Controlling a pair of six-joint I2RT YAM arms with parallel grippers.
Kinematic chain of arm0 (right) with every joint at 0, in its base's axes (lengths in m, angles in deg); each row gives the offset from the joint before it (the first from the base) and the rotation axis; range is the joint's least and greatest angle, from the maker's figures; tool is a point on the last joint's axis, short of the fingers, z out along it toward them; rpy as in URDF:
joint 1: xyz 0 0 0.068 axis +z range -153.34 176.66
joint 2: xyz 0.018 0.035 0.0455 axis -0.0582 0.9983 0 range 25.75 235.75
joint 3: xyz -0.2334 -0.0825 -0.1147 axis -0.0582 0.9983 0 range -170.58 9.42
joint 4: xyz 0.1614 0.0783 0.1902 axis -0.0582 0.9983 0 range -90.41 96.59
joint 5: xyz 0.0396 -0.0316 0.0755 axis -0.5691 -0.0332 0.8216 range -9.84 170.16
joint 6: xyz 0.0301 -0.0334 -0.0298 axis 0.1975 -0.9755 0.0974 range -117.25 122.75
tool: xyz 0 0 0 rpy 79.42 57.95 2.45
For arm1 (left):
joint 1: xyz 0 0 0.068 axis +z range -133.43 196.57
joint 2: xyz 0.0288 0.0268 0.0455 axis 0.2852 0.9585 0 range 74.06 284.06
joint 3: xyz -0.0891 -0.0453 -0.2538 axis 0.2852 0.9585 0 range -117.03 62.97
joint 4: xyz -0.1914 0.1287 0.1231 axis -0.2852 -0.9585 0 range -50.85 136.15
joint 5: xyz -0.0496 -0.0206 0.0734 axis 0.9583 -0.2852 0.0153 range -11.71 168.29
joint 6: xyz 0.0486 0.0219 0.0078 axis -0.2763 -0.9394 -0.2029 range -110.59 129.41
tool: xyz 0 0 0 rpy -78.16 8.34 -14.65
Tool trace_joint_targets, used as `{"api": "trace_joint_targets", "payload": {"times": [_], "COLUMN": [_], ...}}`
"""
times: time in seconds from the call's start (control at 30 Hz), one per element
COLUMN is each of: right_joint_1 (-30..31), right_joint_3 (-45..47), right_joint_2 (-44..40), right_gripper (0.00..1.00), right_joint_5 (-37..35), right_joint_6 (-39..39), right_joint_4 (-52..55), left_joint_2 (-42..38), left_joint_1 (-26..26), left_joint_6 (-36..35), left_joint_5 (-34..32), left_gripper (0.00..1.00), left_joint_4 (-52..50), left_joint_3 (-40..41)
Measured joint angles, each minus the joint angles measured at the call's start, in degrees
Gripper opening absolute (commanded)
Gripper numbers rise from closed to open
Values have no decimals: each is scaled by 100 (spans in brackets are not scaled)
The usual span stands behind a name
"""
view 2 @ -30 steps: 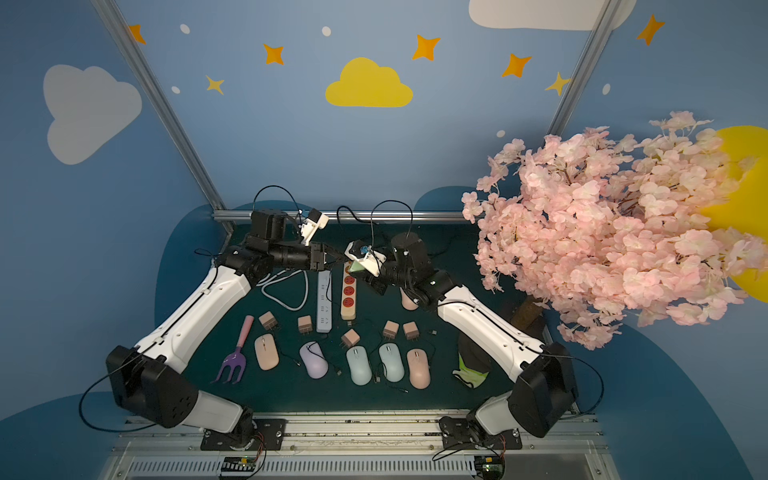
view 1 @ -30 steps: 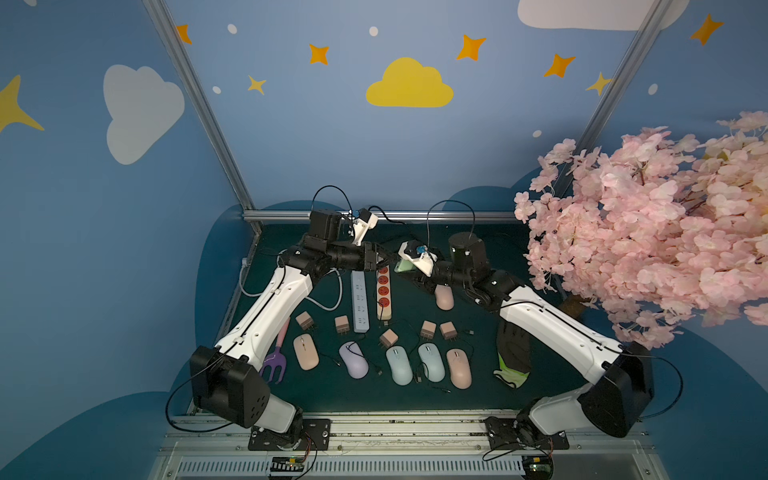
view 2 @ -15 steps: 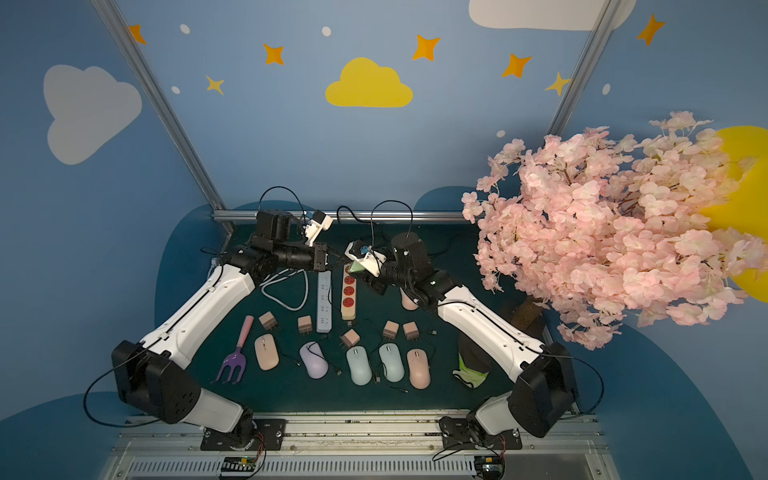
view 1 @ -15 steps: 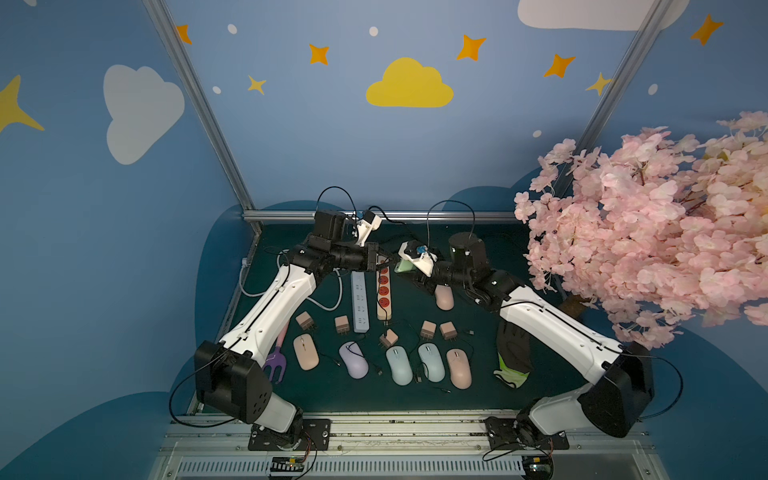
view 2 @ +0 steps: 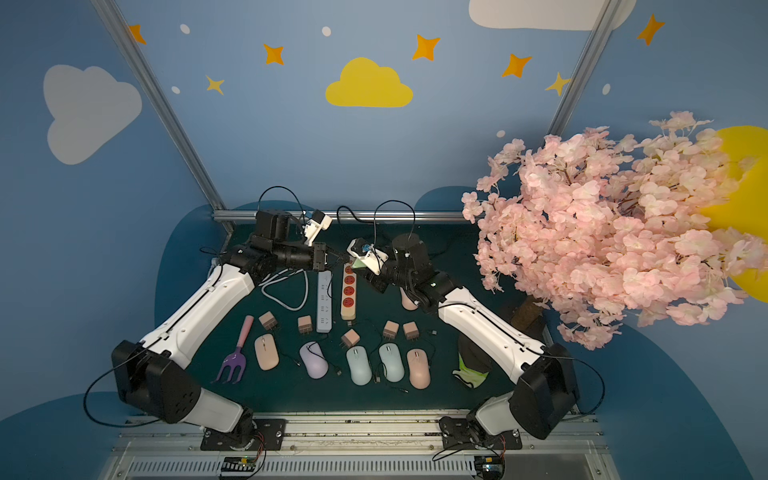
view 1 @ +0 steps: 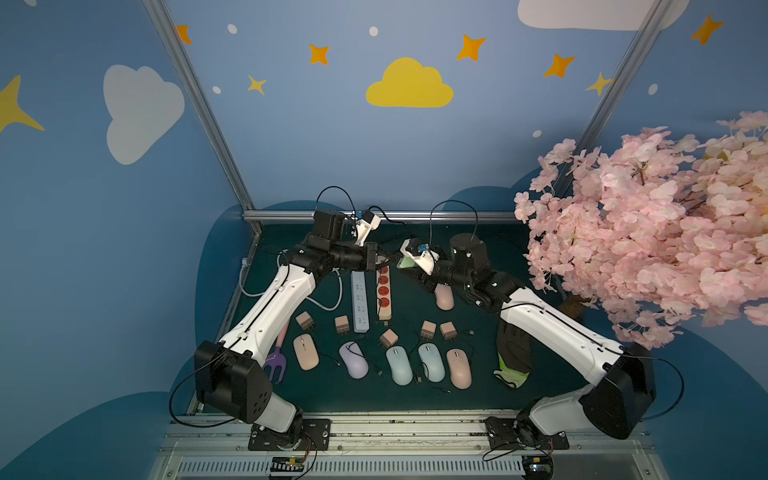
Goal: Unplug the wireless mouse
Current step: Remove the power cord from the plug, then place the plug at the center of the board.
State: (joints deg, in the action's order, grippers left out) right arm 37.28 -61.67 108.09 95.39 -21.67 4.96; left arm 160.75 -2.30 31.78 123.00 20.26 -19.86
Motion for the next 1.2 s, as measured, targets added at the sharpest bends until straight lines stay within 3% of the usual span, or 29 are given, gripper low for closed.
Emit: {"api": "trace_joint_targets", "payload": {"times": [0.87,1.03,1.2], "right_joint_1": [2,2,2], "right_joint_3": [330,271,-179], "right_joint_2": [-63,44,785], "right_gripper": [0,0,0], "right_joint_5": [-492,-717,-1056], "right_joint_6": [118,1027,2564], "right_joint_4": [411,669,1521], "left_joint_2": [-610,-684,-848], "left_joint_1": [599,597,592], "left_joint_6": [254,205,79], "left_joint_5": [-518,-927,-1587], "left_gripper": [4,4,4], "left_joint_4": [365,286,87], "left_joint_3": [306,400,492]}}
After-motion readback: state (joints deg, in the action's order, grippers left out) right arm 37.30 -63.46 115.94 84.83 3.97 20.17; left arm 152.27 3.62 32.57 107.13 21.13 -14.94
